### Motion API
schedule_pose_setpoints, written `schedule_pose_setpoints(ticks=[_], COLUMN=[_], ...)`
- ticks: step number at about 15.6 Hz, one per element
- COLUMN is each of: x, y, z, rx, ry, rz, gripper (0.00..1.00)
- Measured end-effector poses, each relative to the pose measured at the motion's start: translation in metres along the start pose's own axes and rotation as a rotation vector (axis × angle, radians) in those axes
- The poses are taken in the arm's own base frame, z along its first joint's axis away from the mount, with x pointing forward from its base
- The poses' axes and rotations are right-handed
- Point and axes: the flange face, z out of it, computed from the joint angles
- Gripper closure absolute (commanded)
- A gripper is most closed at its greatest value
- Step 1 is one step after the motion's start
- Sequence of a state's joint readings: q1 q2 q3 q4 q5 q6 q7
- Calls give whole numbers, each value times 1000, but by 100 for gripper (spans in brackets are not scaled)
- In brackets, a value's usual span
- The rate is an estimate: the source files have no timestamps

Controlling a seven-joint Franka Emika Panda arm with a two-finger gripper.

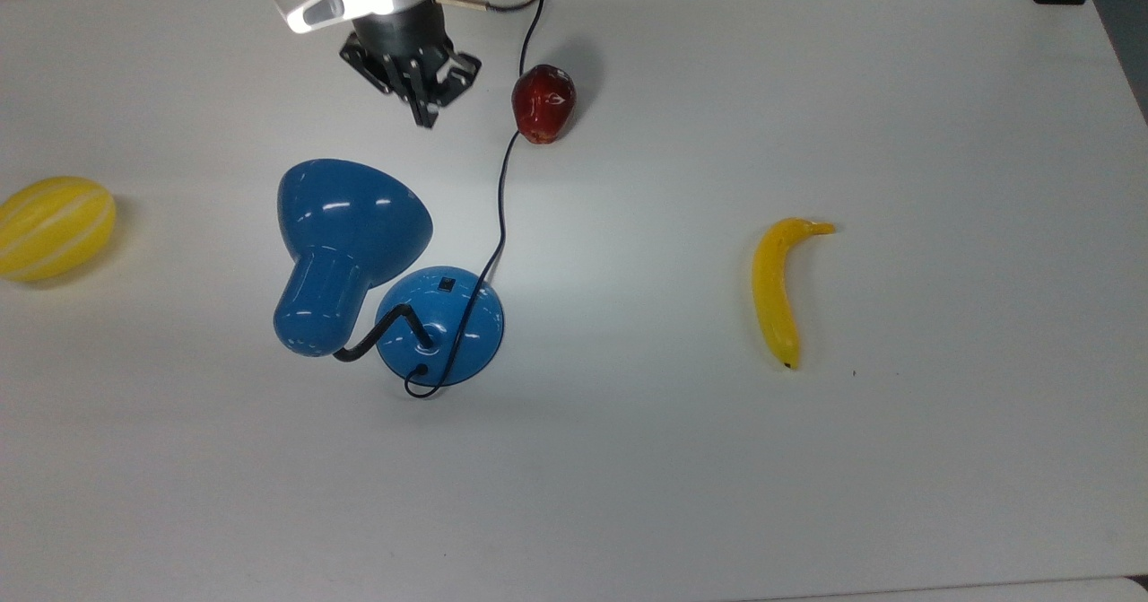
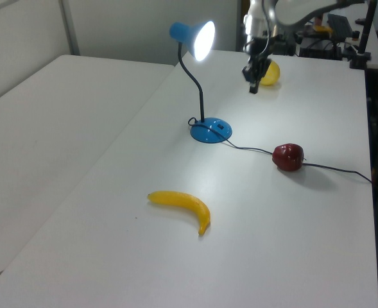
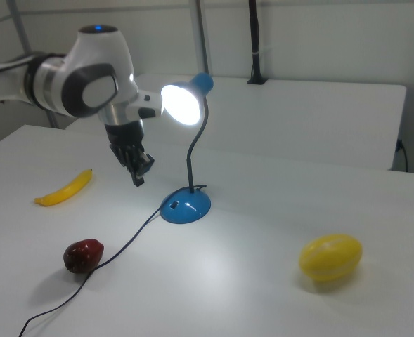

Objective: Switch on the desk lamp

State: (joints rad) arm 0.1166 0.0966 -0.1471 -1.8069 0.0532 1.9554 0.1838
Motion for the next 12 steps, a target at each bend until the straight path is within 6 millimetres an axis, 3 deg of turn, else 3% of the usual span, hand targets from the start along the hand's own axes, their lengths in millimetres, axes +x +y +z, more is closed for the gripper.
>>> schedule_pose_setpoints(ticks=[1,2,3,7,12], x=[-9,-18,-27,-52,-55], y=[9,17,25,45,47], z=[-15,-28,-39,-62,-62], rx=[3,5,6,6,-17], ry=[-15,-33,-54,-129,-133], rz=[3,-8,-28,-56,-77], gripper=[46,17,0,0,0])
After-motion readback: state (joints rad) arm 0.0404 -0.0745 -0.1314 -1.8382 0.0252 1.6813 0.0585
